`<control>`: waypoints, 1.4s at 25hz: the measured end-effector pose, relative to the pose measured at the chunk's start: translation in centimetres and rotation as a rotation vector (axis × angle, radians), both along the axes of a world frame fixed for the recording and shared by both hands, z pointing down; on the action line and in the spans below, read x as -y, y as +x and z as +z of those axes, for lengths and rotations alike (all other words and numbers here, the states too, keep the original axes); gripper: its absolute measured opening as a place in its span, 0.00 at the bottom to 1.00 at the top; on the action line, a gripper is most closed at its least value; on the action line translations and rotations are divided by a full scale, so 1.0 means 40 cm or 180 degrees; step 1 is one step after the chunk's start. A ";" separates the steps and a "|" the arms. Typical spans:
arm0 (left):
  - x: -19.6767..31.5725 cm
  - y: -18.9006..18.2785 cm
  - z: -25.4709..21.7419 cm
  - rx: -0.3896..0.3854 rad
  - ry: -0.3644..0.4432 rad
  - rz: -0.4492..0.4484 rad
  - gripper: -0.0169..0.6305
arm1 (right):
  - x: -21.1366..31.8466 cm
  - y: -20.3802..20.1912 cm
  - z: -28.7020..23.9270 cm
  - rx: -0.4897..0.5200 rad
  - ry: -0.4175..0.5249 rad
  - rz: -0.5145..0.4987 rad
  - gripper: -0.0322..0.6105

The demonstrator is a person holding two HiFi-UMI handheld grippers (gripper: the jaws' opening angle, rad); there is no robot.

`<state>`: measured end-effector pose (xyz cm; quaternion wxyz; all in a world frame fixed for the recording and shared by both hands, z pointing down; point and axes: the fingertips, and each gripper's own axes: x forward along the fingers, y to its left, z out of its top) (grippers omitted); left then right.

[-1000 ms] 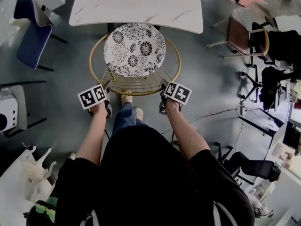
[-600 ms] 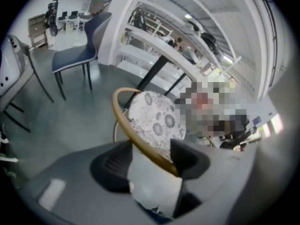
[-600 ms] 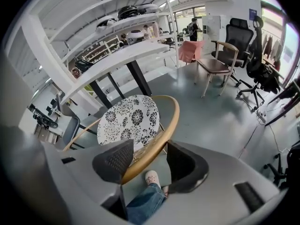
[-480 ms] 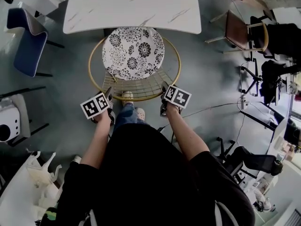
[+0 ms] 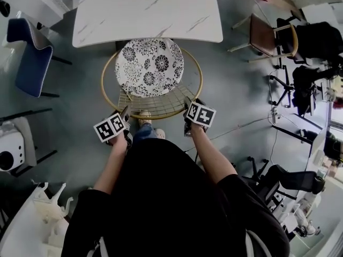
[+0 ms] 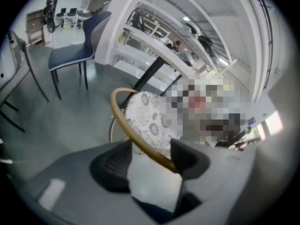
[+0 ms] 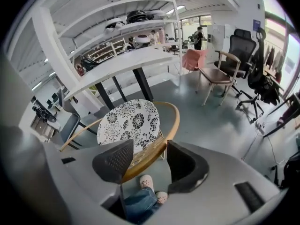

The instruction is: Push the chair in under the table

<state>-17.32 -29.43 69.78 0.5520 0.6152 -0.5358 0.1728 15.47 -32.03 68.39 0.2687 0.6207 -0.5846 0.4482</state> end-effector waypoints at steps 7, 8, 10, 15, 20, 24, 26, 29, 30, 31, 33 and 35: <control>-0.021 -0.014 -0.034 0.0130 0.0151 0.0123 0.40 | 0.006 -0.043 -0.069 -0.0081 0.0312 -0.0181 0.38; -0.024 -0.019 -0.042 0.0161 0.0188 0.0132 0.38 | 0.002 -0.049 -0.071 -0.0071 0.0324 -0.0194 0.39; -0.031 -0.026 -0.056 0.0183 0.0237 0.0123 0.37 | -0.005 -0.055 -0.079 -0.0061 0.0348 -0.0207 0.38; -0.035 -0.034 -0.085 0.0218 0.0350 0.0096 0.36 | -0.014 -0.062 -0.092 -0.0048 0.0388 -0.0241 0.39; -0.025 -0.032 -0.108 0.0302 0.0440 0.0122 0.33 | -0.010 -0.057 -0.105 -0.0024 0.0421 -0.0275 0.38; -0.009 -0.006 -0.132 0.0287 0.0547 0.0116 0.31 | 0.001 -0.038 -0.119 -0.0047 0.0455 -0.0338 0.26; 0.003 0.003 -0.143 0.0332 0.0597 0.0167 0.28 | 0.008 -0.035 -0.121 -0.0027 0.0451 -0.0368 0.19; 0.026 0.019 -0.157 0.0334 0.0655 0.0232 0.20 | 0.023 -0.034 -0.127 -0.0008 0.0477 -0.0430 0.12; 0.031 0.026 -0.165 0.0324 0.0685 0.0252 0.14 | 0.026 -0.034 -0.135 -0.0001 0.0507 -0.0455 0.11; 0.036 0.033 -0.175 0.0318 0.0728 0.0276 0.10 | 0.029 -0.034 -0.146 0.0009 0.0551 -0.0478 0.10; 0.053 0.046 -0.201 0.0312 0.0853 0.0341 0.05 | 0.040 -0.036 -0.171 0.0043 0.0651 -0.0511 0.09; 0.077 0.060 -0.237 0.0299 0.1024 0.0416 0.04 | 0.059 -0.042 -0.200 0.0065 0.0753 -0.0554 0.09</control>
